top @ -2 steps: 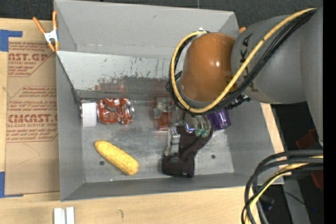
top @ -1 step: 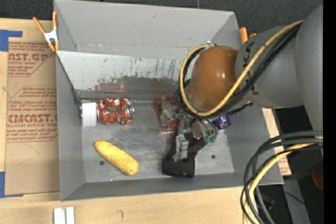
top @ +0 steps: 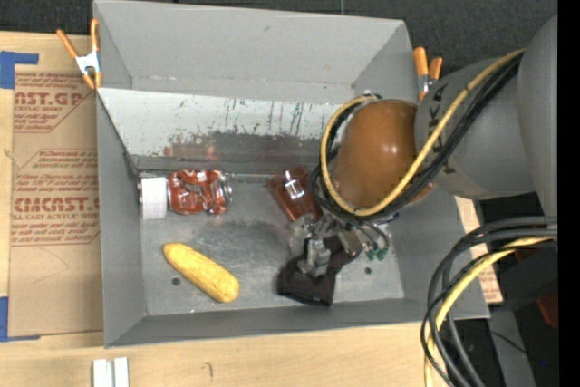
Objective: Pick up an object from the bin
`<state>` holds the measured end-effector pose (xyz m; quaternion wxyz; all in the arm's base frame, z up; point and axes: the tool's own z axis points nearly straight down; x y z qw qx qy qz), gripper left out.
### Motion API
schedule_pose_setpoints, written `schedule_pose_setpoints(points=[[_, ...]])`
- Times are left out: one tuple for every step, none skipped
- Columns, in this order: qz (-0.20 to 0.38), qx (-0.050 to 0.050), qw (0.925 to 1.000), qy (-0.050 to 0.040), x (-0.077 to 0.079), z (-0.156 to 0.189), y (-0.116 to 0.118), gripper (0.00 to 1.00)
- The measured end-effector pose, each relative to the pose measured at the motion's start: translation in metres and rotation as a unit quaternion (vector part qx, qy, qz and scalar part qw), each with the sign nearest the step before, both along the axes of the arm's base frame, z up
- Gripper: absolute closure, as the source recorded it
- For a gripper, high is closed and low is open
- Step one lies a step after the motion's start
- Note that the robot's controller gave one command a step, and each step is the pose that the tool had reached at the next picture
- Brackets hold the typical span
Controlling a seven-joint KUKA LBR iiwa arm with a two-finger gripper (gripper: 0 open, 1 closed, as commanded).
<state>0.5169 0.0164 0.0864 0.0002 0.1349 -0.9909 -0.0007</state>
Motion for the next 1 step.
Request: schedule_pose_setpoints(points=[[0.000,0.000,1.0000,0.0000,0.0000,0.0000,0.0000,1.00]])
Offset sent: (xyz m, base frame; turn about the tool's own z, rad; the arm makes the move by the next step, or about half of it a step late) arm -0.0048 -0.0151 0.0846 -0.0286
